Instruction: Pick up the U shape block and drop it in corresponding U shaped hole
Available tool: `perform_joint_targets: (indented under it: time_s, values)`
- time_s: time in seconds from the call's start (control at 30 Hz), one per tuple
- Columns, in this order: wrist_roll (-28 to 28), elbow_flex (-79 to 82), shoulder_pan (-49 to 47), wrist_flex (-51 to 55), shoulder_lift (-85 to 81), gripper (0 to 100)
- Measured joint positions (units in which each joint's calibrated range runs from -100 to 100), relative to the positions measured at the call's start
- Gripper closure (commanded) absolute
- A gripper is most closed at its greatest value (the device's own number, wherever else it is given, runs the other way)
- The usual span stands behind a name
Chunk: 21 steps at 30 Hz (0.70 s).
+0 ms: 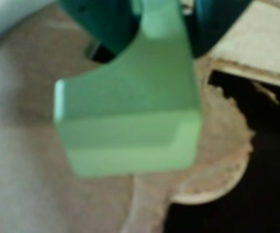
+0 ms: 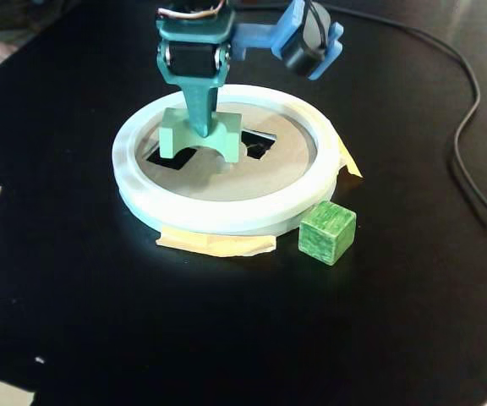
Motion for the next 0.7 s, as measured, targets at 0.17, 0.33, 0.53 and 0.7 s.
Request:
perform_joint_targets:
  time_s: [0.17,0.33,0.53,0.7]
  values:
    - [0.0,0.0,0.0,-0.1,0.0,98]
    - [0.0,0.0,-0.1,-3.88,0.0,98]
    - [-0.39,0.0,-0.1,-7.57,0.0,98]
    - [-3.42,0.0,-1.0,-7.86,0.0,98]
